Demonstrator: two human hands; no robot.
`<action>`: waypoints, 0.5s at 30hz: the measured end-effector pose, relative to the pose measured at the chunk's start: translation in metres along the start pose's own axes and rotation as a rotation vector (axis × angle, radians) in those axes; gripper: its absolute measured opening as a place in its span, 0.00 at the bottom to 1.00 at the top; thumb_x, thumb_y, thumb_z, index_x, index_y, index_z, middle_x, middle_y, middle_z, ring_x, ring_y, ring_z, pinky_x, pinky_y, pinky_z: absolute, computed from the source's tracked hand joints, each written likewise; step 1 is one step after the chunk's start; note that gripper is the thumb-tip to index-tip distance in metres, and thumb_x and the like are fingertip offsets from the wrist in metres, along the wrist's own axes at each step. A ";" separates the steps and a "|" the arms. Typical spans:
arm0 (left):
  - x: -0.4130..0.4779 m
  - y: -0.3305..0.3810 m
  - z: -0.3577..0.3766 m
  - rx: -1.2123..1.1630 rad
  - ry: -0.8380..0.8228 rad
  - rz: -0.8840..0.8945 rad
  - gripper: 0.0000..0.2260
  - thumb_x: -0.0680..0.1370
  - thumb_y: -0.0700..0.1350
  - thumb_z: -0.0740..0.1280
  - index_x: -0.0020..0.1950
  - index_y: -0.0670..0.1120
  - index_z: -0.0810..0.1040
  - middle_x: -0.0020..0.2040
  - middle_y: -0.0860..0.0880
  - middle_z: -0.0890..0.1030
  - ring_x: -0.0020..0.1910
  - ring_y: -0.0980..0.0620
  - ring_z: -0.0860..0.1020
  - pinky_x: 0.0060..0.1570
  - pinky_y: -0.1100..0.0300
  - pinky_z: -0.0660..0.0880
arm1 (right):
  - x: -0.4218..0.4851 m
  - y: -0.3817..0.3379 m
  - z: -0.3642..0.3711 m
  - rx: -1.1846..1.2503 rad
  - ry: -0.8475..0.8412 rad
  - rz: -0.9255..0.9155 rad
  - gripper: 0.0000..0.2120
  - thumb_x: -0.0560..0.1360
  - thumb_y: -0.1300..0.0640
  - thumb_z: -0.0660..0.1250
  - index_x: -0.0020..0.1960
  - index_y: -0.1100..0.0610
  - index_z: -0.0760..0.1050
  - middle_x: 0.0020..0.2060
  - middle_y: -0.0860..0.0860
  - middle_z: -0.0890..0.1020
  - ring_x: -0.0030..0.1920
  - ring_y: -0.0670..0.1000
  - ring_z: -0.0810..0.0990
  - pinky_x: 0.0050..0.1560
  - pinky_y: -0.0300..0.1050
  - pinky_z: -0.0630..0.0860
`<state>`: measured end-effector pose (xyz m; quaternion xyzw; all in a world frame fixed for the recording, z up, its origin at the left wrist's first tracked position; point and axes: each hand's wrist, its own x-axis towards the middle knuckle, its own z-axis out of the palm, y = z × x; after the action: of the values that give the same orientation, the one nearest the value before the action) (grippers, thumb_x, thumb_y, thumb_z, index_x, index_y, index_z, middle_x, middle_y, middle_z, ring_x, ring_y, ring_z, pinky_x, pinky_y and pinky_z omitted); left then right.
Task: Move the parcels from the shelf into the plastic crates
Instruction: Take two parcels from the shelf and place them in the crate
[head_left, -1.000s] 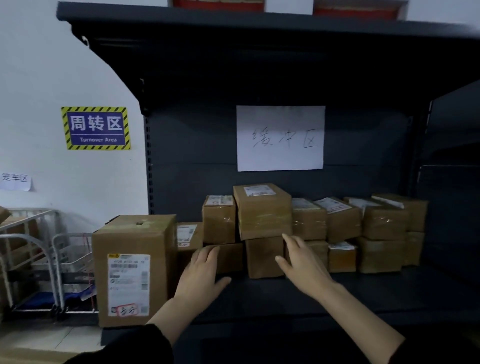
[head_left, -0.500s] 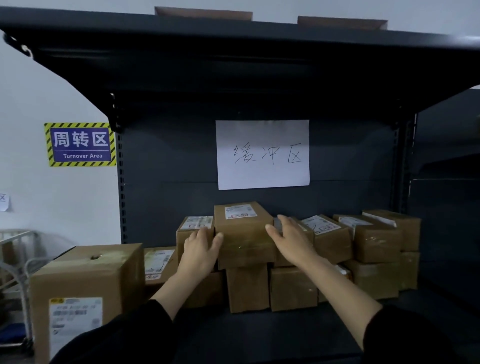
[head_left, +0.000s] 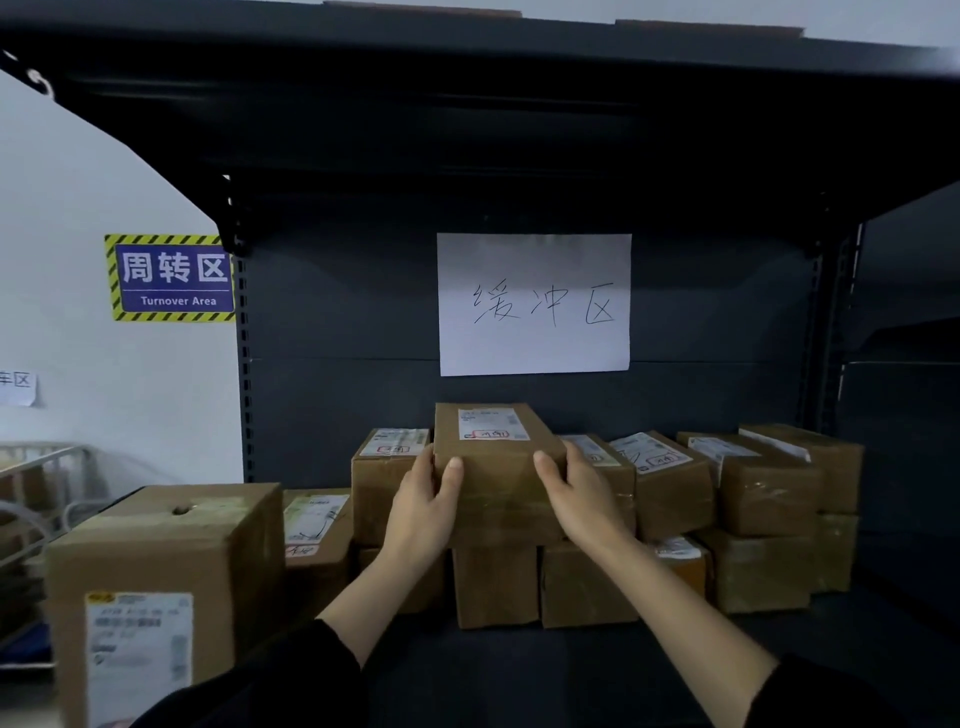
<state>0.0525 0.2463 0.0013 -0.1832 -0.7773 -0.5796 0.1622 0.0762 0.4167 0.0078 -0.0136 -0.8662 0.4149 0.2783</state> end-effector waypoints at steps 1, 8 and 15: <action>-0.007 0.001 0.000 -0.023 -0.003 0.016 0.22 0.80 0.55 0.56 0.72 0.49 0.64 0.63 0.52 0.73 0.63 0.53 0.72 0.61 0.55 0.71 | -0.007 -0.001 -0.002 0.011 0.014 -0.007 0.26 0.80 0.45 0.53 0.73 0.56 0.59 0.67 0.52 0.72 0.67 0.52 0.70 0.64 0.45 0.67; -0.060 0.009 -0.008 -0.105 0.019 0.086 0.21 0.78 0.56 0.56 0.70 0.51 0.65 0.65 0.52 0.72 0.64 0.55 0.70 0.64 0.53 0.70 | -0.070 -0.011 -0.010 0.112 0.145 -0.061 0.20 0.79 0.48 0.56 0.69 0.52 0.64 0.54 0.43 0.74 0.58 0.44 0.72 0.55 0.37 0.67; -0.110 0.011 -0.025 -0.204 -0.014 0.052 0.10 0.79 0.54 0.57 0.59 0.59 0.64 0.52 0.66 0.71 0.52 0.67 0.71 0.46 0.70 0.68 | -0.134 -0.023 -0.009 0.126 0.171 -0.041 0.23 0.78 0.48 0.58 0.71 0.53 0.61 0.61 0.47 0.75 0.62 0.46 0.73 0.63 0.47 0.72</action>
<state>0.1559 0.2141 -0.0336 -0.2229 -0.7105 -0.6499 0.1520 0.1982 0.3740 -0.0345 -0.0140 -0.8114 0.4602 0.3600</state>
